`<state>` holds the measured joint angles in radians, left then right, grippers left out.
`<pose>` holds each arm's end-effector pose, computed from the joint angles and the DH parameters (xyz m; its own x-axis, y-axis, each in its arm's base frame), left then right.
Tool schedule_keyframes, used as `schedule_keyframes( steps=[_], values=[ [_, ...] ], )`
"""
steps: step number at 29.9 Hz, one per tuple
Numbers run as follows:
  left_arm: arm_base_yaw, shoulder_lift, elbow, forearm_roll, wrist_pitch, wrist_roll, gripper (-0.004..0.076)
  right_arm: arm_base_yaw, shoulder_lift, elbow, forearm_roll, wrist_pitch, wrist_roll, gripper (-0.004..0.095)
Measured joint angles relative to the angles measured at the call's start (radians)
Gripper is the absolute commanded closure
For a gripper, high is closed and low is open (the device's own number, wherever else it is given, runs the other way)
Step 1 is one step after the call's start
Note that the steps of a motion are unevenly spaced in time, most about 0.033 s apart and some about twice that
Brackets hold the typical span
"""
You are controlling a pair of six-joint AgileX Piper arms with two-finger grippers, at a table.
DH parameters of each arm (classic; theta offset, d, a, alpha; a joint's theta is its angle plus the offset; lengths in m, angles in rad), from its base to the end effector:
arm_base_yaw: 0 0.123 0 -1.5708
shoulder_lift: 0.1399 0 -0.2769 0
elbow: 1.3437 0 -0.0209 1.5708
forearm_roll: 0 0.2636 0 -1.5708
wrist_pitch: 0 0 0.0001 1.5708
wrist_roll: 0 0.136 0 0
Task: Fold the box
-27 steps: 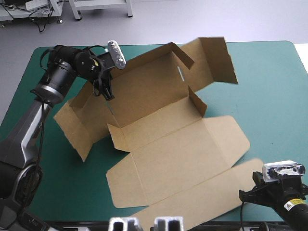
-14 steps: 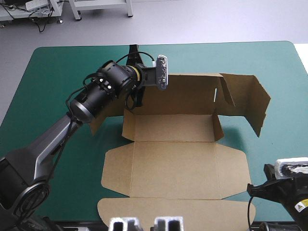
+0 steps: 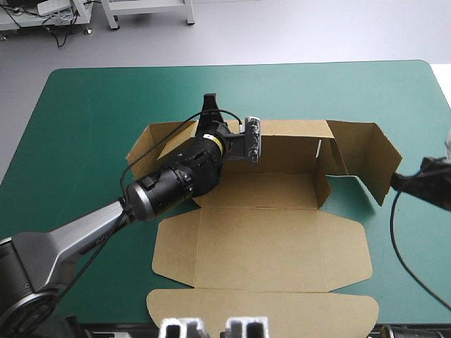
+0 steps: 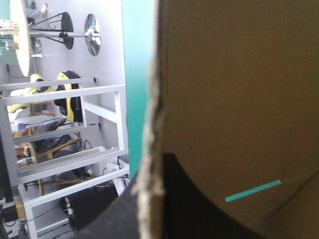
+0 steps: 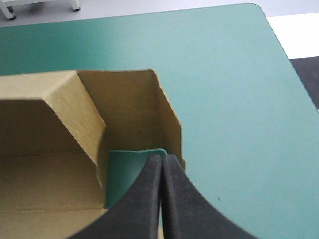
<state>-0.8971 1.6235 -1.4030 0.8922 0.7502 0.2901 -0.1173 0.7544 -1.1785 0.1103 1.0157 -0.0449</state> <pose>0.3109 -0.2737 0.3095 0.1448 0.9811 -0.1286 0.5361 0.0314 0.8436 0.1653 -0.0067 0.4209 -0.4771 0.0697 -0.8761 0.0415 0.9975 0.0567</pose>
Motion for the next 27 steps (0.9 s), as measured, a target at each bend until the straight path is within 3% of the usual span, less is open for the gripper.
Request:
schedule_keyframes(
  steps=[5, 11, 18, 27],
  values=[
    [-0.069, -0.034, 0.125, 0.214, -0.013, -0.253, 0.0734, 0.000, 0.211, -0.189, 0.132, 0.029, -0.074, 0.0928],
    [-0.122, -0.038, 0.213, 0.440, -0.006, -0.497, 0.0734, 0.000, 0.478, -0.424, 0.193, 0.152, -0.135, 0.0928],
    [-0.125, -0.038, 0.225, 0.471, -0.006, -0.549, 0.0734, 0.000, 0.752, -0.633, 0.232, 0.230, -0.161, 0.0928],
    [-0.125, -0.042, 0.225, 0.472, 0.000, -0.553, 0.0734, 0.001, 0.954, -0.668, 0.273, 0.230, -0.183, 0.0928]
  ],
)
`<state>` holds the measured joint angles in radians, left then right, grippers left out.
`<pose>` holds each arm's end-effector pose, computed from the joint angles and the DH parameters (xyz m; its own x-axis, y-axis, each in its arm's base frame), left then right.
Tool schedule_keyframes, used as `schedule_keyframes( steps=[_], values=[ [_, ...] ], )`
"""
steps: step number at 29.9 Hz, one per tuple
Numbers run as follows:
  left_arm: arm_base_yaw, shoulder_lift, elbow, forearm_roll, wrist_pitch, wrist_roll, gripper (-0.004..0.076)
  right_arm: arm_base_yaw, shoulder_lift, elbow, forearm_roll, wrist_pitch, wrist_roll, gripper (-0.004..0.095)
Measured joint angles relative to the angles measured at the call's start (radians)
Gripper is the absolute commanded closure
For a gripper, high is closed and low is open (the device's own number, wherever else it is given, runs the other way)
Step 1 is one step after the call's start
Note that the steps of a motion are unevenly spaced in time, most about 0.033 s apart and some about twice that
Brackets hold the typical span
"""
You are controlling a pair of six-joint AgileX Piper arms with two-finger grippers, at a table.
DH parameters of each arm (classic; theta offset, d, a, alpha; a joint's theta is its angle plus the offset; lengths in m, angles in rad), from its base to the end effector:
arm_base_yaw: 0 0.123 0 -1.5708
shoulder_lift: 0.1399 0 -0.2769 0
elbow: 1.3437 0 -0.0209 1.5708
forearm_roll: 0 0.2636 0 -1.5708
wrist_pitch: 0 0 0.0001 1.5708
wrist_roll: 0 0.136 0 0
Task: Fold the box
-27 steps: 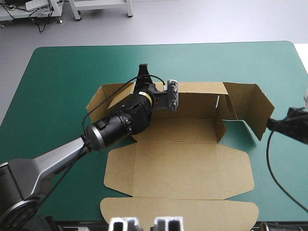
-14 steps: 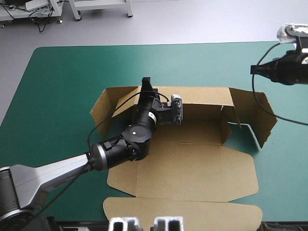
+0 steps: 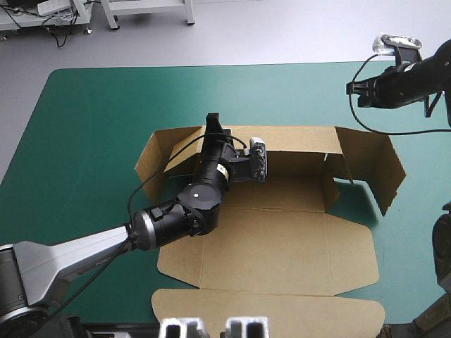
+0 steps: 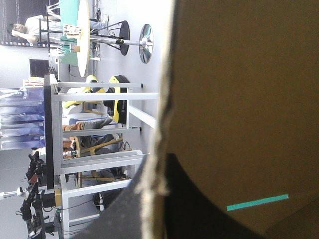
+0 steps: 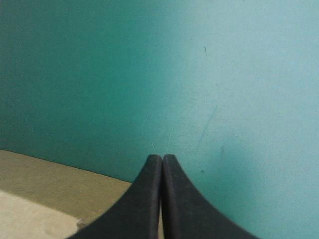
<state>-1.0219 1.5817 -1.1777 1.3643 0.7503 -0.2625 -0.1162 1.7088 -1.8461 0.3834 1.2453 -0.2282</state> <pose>0.2795 -0.2829 0.2854 0.1532 0.9728 -0.1738 0.3870 0.1028 0.9163 0.4001 0.0018 0.3615 -0.8219 0.0020 -0.5696 -0.1654 0.9560 0.2421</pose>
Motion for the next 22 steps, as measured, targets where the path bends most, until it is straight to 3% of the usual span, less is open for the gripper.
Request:
schedule_keyframes(
  steps=[10, 22],
  values=[
    [-0.003, 0.000, 0.000, 0.000, 0.023, -0.003, 0.0734, 0.000, -0.009, 0.217, 0.022, -0.006, -0.066, 0.0928],
    [-0.003, 0.000, 0.000, -0.003, 0.032, -0.003, 0.0734, 0.000, -0.192, 0.448, 0.100, -0.022, -0.177, 0.0928]
  ],
)
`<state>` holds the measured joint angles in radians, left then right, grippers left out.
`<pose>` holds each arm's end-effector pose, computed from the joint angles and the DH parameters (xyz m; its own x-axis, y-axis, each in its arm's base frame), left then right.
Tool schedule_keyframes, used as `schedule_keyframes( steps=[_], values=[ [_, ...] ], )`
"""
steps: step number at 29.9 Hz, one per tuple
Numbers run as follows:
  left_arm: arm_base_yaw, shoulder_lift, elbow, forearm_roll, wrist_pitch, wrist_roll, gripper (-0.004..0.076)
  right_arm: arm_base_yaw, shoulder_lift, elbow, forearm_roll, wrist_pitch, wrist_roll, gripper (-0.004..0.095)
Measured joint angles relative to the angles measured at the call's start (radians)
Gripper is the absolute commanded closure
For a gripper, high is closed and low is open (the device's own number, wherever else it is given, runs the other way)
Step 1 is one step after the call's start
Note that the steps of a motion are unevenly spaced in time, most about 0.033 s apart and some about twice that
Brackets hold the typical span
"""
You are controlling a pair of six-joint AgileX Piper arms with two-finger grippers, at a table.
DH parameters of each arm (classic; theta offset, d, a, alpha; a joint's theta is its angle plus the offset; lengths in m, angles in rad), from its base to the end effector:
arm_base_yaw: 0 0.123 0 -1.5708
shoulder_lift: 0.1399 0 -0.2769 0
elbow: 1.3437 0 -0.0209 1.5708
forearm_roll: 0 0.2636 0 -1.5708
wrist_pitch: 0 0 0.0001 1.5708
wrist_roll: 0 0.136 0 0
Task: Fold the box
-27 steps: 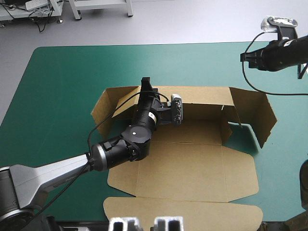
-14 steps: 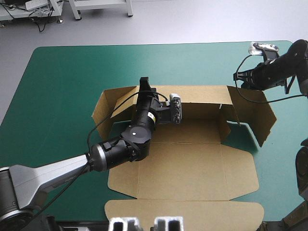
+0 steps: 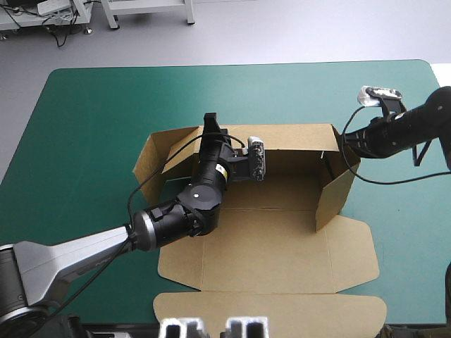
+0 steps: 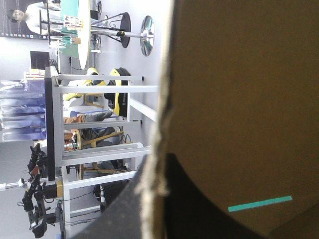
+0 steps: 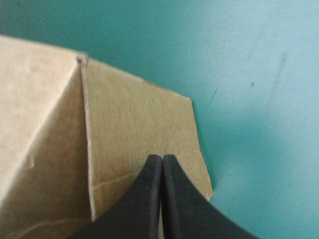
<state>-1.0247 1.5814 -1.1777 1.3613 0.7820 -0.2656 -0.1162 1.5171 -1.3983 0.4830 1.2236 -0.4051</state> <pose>0.2796 -0.2794 0.2856 0.1255 0.9778 -0.1677 0.3822 0.1083 0.9177 0.3352 0.0207 0.2967 -0.8960 -0.1006 -0.4325 -0.2567 0.9121 0.3196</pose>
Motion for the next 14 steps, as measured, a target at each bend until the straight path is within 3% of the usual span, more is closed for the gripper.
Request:
schedule_keyframes(
  steps=[6, 11, 14],
  values=[
    [0.000, -0.001, 0.000, -0.026, 0.000, 0.001, 0.0734, -0.012, -0.109, 0.255, 0.138, -0.175, -0.137, 0.0928],
    [0.000, -0.001, 0.000, -0.029, -0.003, 0.007, 0.0734, -0.070, -0.199, 0.469, 0.364, -0.322, -0.391, 0.0928],
    [0.000, -0.001, 0.000, -0.030, -0.009, 0.007, 0.0734, -0.108, -0.241, 0.555, 0.481, -0.355, -0.565, 0.0928]
  ],
)
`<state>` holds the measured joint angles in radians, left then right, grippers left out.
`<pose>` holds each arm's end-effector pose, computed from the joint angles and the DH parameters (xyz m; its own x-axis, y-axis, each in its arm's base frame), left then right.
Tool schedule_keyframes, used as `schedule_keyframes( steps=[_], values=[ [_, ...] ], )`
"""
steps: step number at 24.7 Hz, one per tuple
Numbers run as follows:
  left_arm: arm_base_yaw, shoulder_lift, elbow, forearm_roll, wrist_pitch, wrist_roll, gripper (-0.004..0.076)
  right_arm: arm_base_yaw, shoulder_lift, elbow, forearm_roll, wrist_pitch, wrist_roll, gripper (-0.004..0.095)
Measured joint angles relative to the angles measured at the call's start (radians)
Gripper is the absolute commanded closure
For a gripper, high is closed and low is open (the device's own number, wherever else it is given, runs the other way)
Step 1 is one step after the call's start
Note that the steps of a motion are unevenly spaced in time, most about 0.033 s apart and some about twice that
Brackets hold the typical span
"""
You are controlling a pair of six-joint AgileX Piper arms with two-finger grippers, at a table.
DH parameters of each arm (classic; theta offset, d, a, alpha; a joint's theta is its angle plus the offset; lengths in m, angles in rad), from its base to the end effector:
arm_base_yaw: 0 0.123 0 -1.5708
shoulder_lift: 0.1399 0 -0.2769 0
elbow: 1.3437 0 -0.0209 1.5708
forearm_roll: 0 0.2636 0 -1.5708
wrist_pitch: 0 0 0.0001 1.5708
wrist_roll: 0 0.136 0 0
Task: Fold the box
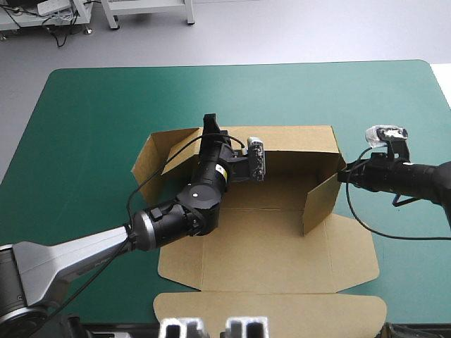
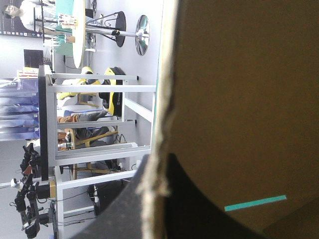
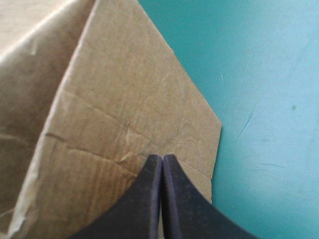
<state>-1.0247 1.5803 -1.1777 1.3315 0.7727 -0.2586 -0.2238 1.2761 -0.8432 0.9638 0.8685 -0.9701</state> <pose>0.2782 -0.2801 0.2833 0.1232 0.9754 -0.1828 0.4040 0.1190 0.9070 0.2870 0.0222 0.2414 -0.7264 -0.0097 -0.6872 -0.3560 0.8606 0.3642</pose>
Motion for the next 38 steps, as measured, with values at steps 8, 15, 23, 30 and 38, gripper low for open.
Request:
schedule_keyframes(
  steps=[8, 15, 23, 30, 38],
  values=[
    [0.000, -0.001, 0.000, -0.001, -0.005, 0.002, 0.0734, -0.015, -0.026, 0.028, 0.052, 0.011, -0.244, 0.0741],
    [0.000, -0.001, 0.000, -0.001, -0.006, 0.008, 0.0734, -0.015, -0.026, 0.025, -0.088, 0.056, -0.176, 0.0436],
    [0.000, -0.001, 0.000, -0.001, -0.006, 0.008, 0.0734, -0.015, -0.026, 0.023, -0.151, 0.127, -0.200, 0.0435],
    [0.000, -0.001, 0.000, 0.000, -0.035, 0.008, 0.0734, -0.013, -0.026, 0.023, -0.038, 0.139, -0.405, 0.0435],
    [0.002, -0.001, 0.000, 0.000, -0.048, 0.008, 0.0734, 0.107, -0.026, 0.048, 0.031, -0.103, -0.425, 0.0437]
  ],
)
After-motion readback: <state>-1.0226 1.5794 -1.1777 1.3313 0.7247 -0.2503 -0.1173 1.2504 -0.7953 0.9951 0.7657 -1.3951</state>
